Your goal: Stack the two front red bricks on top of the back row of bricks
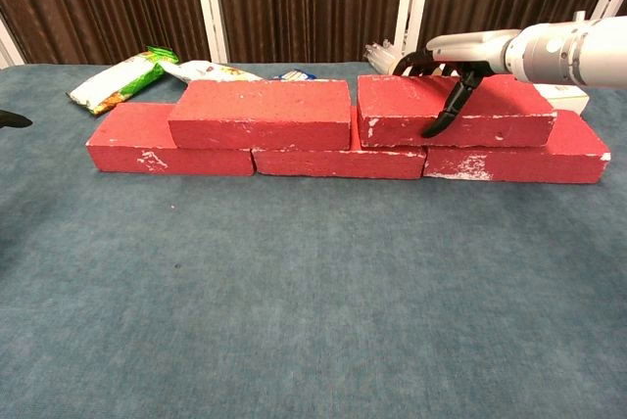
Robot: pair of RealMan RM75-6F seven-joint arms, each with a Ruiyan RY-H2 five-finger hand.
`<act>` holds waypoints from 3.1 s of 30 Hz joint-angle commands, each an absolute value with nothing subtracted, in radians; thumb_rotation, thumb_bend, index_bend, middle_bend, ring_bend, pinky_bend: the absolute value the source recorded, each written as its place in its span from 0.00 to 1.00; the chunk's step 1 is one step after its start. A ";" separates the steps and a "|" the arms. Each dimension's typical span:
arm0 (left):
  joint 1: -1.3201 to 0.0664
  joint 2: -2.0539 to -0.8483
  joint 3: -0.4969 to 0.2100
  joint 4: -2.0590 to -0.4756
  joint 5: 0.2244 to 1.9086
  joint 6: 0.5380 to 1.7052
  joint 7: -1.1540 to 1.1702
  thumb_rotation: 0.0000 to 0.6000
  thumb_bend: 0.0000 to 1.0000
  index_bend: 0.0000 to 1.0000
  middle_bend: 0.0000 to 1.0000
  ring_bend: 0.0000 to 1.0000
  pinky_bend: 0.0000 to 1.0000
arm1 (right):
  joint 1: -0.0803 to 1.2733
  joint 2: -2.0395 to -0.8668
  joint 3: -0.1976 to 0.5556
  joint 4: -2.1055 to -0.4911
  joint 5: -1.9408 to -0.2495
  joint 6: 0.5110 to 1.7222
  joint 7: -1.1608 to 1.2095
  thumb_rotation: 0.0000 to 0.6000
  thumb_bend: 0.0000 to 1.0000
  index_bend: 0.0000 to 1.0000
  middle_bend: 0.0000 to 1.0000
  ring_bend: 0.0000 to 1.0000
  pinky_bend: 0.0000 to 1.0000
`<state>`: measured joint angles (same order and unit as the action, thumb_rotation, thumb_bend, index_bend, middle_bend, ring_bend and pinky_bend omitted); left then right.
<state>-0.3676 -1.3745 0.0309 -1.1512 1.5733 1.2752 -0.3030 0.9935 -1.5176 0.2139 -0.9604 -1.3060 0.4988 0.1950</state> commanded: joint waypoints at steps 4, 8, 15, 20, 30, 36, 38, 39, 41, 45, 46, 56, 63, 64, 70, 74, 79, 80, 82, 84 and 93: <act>-0.367 -1.373 0.030 -1.150 1.575 1.275 -0.309 1.00 0.26 0.00 0.00 0.00 0.00 | 0.998 -1.523 0.211 -0.962 -1.288 0.500 0.180 1.00 0.31 0.23 0.31 0.17 0.37; -0.366 -1.373 0.029 -1.149 1.573 1.274 -0.306 1.00 0.26 0.00 0.00 0.00 0.00 | 0.999 -1.525 0.211 -0.967 -1.276 0.509 0.164 1.00 0.26 0.16 0.27 0.14 0.37; -0.367 -1.372 0.028 -1.150 1.575 1.273 -0.313 1.00 0.26 0.00 0.00 0.00 0.00 | 1.002 -1.528 0.210 -0.975 -1.248 0.506 0.140 1.00 0.21 0.09 0.23 0.12 0.36; -0.367 -1.371 0.028 -1.149 1.577 1.272 -0.318 1.00 0.26 0.00 0.00 0.00 0.00 | 1.002 -1.530 0.210 -0.983 -1.234 0.514 0.122 1.00 0.18 0.07 0.22 0.11 0.36; -0.366 -1.367 0.027 -1.150 1.577 1.274 -0.326 1.00 0.26 0.00 0.00 0.00 0.00 | 1.007 -1.529 0.211 -0.997 -1.185 0.508 0.074 1.00 0.12 0.00 0.18 0.08 0.36; -0.366 -1.366 0.028 -1.151 1.581 1.275 -0.328 1.00 0.26 0.00 0.00 0.00 0.00 | 1.006 -1.524 0.210 -1.010 -1.160 0.512 0.049 1.00 0.10 0.00 0.14 0.04 0.34; -0.366 -1.366 0.028 -1.151 1.581 1.275 -0.328 1.00 0.26 0.00 0.00 0.00 0.00 | 1.006 -1.523 0.210 -1.012 -1.157 0.512 0.047 1.00 0.09 0.00 0.13 0.03 0.32; -0.366 -1.366 0.028 -1.151 1.580 1.275 -0.328 1.00 0.26 0.00 0.00 0.00 0.00 | 1.005 -1.523 0.210 -1.014 -1.154 0.511 0.046 1.00 0.08 0.00 0.11 0.02 0.29; -0.365 -1.366 0.027 -1.153 1.580 1.276 -0.328 1.00 0.26 0.00 0.00 0.00 0.00 | 1.005 -1.518 0.209 -1.020 -1.140 0.505 0.038 1.00 0.07 0.00 0.07 0.00 0.23; -0.364 -1.364 0.028 -1.156 1.583 1.280 -0.329 1.00 0.26 0.00 0.00 0.00 0.00 | 1.007 -1.514 0.208 -1.029 -1.111 0.497 0.016 1.00 0.04 0.00 0.02 0.00 0.19; -0.364 -1.364 0.028 -1.156 1.583 1.279 -0.329 1.00 0.26 0.00 0.00 0.00 0.00 | 1.008 -1.515 0.207 -1.030 -1.105 0.498 0.010 1.00 0.03 0.00 0.02 0.00 0.18; -0.361 -1.359 0.028 -1.163 1.590 1.293 -0.327 1.00 0.26 0.00 0.00 0.00 0.00 | 1.000 -1.469 0.212 -1.107 -1.036 0.506 -0.021 1.00 0.00 0.00 0.00 0.00 0.15; -0.353 -1.351 0.030 -1.177 1.601 1.317 -0.320 1.00 0.26 0.00 0.00 0.00 0.00 | 0.905 -1.309 0.216 -1.304 -1.092 0.643 0.011 1.00 0.00 0.00 0.00 0.00 0.09; -0.352 -1.350 0.031 -1.180 1.603 1.320 -0.318 1.00 0.26 0.00 0.00 0.00 0.00 | 0.888 -1.286 0.210 -1.320 -1.101 0.661 0.010 1.00 0.00 0.00 0.00 0.00 0.07; -0.350 -1.348 0.033 -1.190 1.608 1.325 -0.304 1.00 0.26 0.00 0.00 0.00 0.00 | 0.794 -1.203 0.154 -1.308 -1.112 0.729 -0.012 1.00 0.00 0.17 0.00 0.00 0.00; -0.350 -1.349 0.033 -1.195 1.607 1.320 -0.296 1.00 0.26 0.00 0.00 0.00 0.00 | 0.763 -1.220 0.131 -1.216 -1.093 0.717 -0.008 1.00 0.11 0.28 0.00 0.00 0.00; -0.351 -1.351 0.035 -1.201 1.605 1.313 -0.287 1.00 0.26 0.00 0.00 0.00 0.00 | 0.754 -1.278 0.117 -1.095 -1.104 0.660 0.039 0.97 0.12 0.37 0.00 0.00 0.00; -0.352 -1.352 0.034 -1.201 1.604 1.310 -0.285 1.00 0.26 0.00 0.00 0.00 0.00 | 0.755 -1.288 0.115 -1.081 -1.113 0.653 0.047 0.97 0.13 0.38 0.00 0.00 0.00; -0.353 -1.353 0.034 -1.200 1.601 1.305 -0.283 1.00 0.26 0.00 0.00 0.00 0.00 | 0.757 -1.308 0.110 -1.057 -1.136 0.643 0.060 0.97 0.15 0.41 0.00 0.00 0.00; -0.354 -1.353 0.033 -1.199 1.598 1.300 -0.285 1.00 0.26 0.00 0.00 0.00 0.00 | 0.760 -1.331 0.107 -1.031 -1.158 0.639 0.073 0.97 0.17 0.43 0.00 0.00 0.00; -0.356 -1.353 0.031 -1.191 1.593 1.293 -0.296 1.00 0.26 0.00 0.00 0.00 0.00 | 0.779 -1.371 0.118 -1.008 -1.210 0.589 0.160 0.97 0.18 0.45 0.00 0.00 0.00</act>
